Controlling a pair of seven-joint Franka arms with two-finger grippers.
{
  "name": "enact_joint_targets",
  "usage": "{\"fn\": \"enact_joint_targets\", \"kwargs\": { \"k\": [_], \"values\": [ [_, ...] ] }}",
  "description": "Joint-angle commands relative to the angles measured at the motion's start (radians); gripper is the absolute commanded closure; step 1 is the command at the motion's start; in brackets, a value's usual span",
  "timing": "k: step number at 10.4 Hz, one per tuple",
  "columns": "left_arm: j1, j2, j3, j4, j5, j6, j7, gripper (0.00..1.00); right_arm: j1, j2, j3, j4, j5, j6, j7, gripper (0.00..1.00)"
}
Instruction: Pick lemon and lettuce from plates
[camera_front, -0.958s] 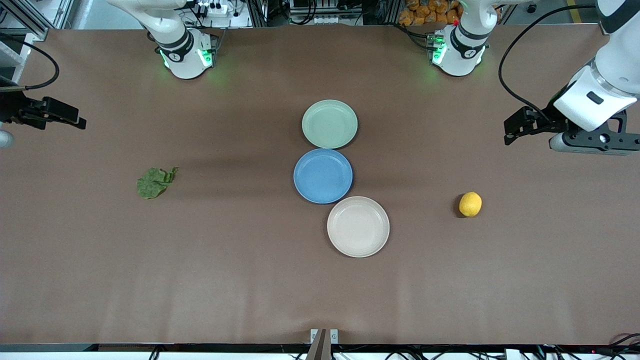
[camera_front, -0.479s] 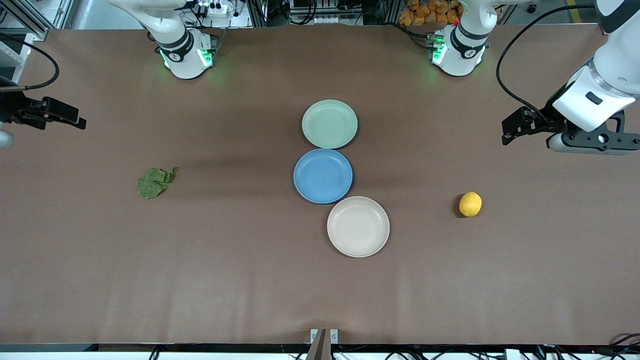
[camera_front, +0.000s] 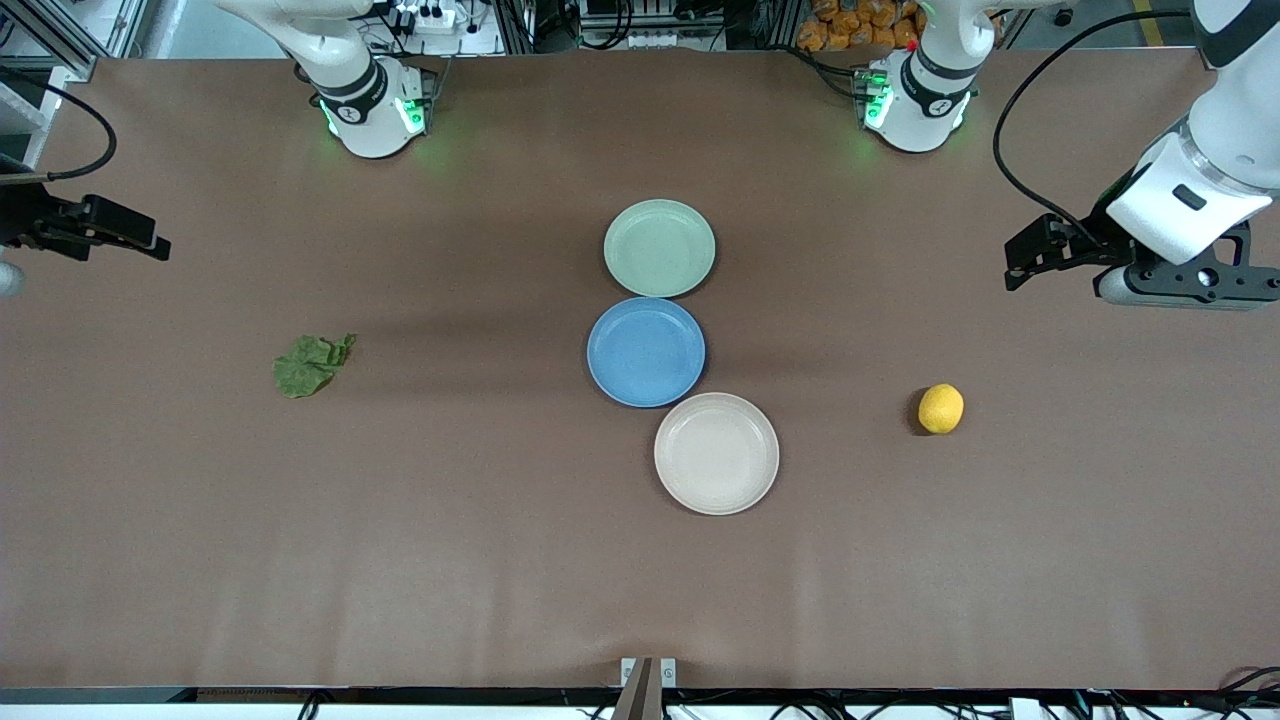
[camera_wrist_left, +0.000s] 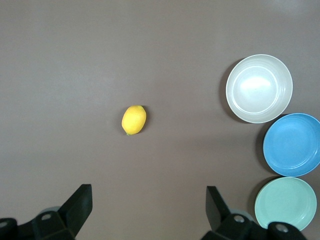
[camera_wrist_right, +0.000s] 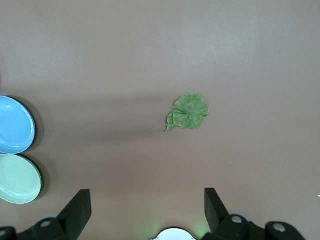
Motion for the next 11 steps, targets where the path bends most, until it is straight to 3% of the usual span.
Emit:
{"fn": "enact_joint_targets", "kwargs": {
  "k": [1,3,7,11],
  "values": [
    [0.001,0.008,0.000,0.016,-0.025,-0.001,-0.010,0.00,-0.003,-0.004,-0.001,0.006,0.001,0.023,0.057,0.00],
    [0.001,0.008,0.000,0.016,-0.025,-0.001,-0.010,0.00,0.010,-0.004,0.002,0.010,0.001,0.048,0.247,0.00],
    [0.001,0.010,0.000,0.014,-0.025,-0.001,-0.010,0.00,0.009,0.003,0.004,0.013,-0.021,0.051,0.249,0.00],
    [0.001,0.010,-0.001,0.014,-0.025,0.001,-0.010,0.00,0.018,0.005,0.005,0.015,-0.122,0.059,0.165,0.00]
  ]
}}
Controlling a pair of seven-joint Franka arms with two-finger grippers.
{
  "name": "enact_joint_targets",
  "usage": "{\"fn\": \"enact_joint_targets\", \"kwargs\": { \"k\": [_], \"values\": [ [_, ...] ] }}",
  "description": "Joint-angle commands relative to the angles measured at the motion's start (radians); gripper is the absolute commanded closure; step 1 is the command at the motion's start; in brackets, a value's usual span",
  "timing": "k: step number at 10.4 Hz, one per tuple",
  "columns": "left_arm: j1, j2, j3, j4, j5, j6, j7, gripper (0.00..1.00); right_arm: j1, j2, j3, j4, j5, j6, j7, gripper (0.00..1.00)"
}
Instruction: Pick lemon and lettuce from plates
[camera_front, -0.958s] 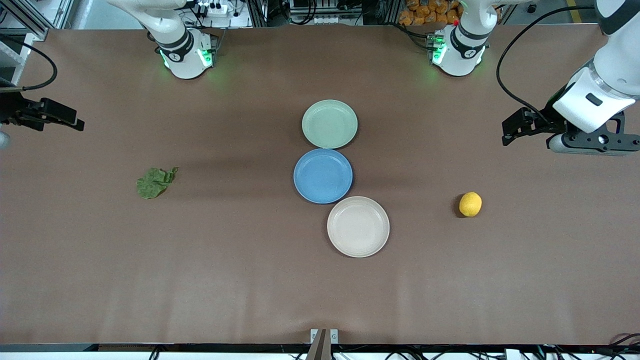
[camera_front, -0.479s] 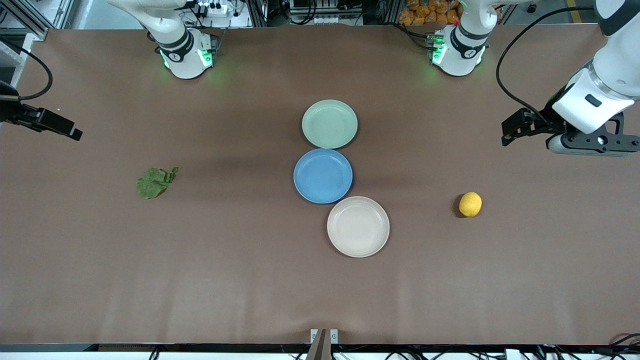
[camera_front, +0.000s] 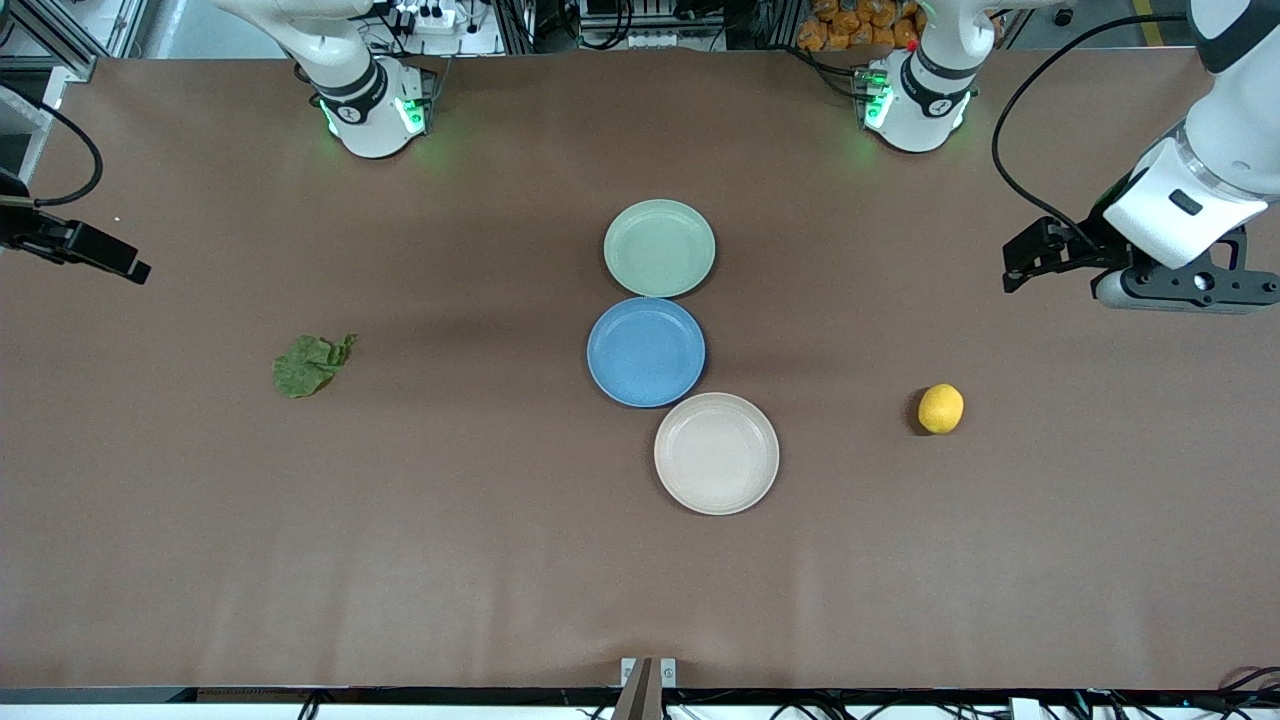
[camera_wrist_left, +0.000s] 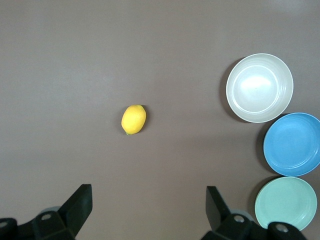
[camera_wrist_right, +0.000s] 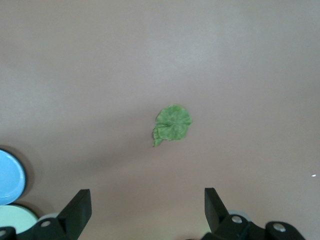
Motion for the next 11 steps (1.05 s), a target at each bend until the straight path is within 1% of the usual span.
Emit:
{"fn": "enact_joint_targets", "kwargs": {
  "k": [1,6,11],
  "values": [
    [-0.001,0.011,-0.001,0.014,-0.025,0.001,-0.010,0.00,0.009,0.004,-0.002,0.010,-0.030,0.004,-0.032,0.00],
    [-0.001,0.011,-0.001,0.016,-0.017,0.016,-0.011,0.00,0.009,0.004,0.000,0.008,-0.017,0.001,-0.030,0.00],
    [0.001,-0.003,-0.004,0.016,0.041,0.015,-0.011,0.00,0.009,0.004,0.000,0.008,-0.017,0.000,-0.030,0.00]
  ]
}}
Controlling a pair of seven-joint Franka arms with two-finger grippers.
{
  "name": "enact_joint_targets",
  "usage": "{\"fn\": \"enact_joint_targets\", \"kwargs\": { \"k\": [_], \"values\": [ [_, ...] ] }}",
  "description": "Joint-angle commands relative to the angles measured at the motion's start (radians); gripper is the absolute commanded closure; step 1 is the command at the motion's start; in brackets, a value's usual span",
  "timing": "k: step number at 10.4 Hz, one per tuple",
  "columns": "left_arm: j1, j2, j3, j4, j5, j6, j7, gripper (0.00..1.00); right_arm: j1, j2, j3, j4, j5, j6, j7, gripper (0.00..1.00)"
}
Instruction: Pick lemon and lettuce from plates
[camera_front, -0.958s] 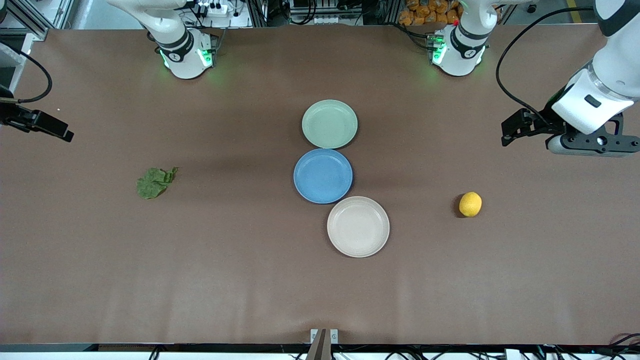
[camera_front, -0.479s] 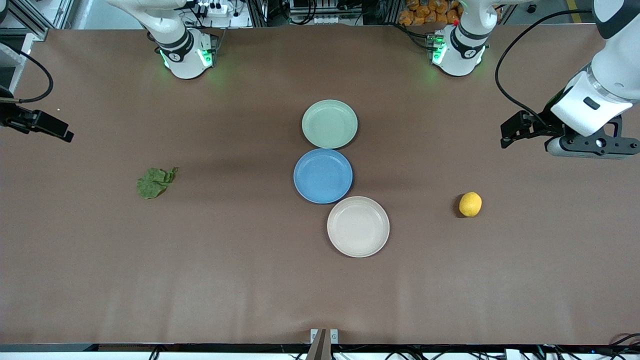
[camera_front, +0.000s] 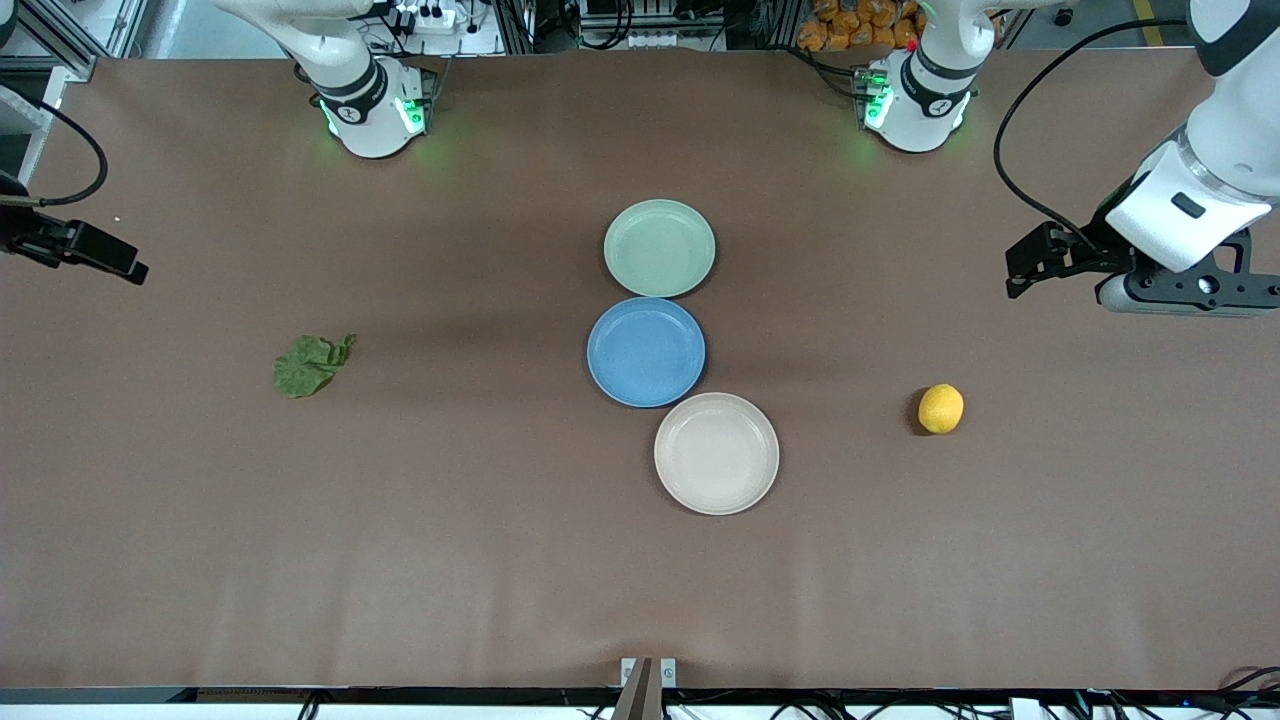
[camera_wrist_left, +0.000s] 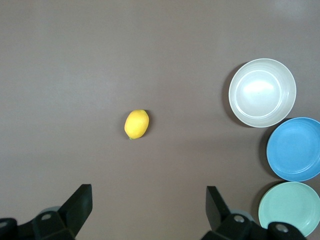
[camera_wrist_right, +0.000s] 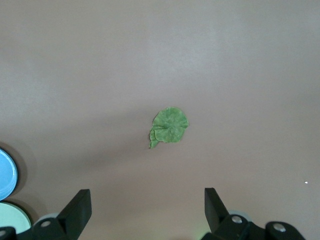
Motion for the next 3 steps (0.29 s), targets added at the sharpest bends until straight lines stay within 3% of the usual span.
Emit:
{"fn": "enact_joint_targets", "kwargs": {
  "k": [1,3],
  "values": [
    [0.001,-0.008,-0.004,0.007,0.025,-0.001,-0.010,0.00,0.006,0.002,-0.001,0.008,-0.012,-0.005,-0.007,0.00],
    [0.001,-0.008,-0.004,0.007,0.025,-0.001,-0.010,0.00,0.006,0.002,-0.001,0.008,-0.012,-0.005,-0.007,0.00]
  ]
}}
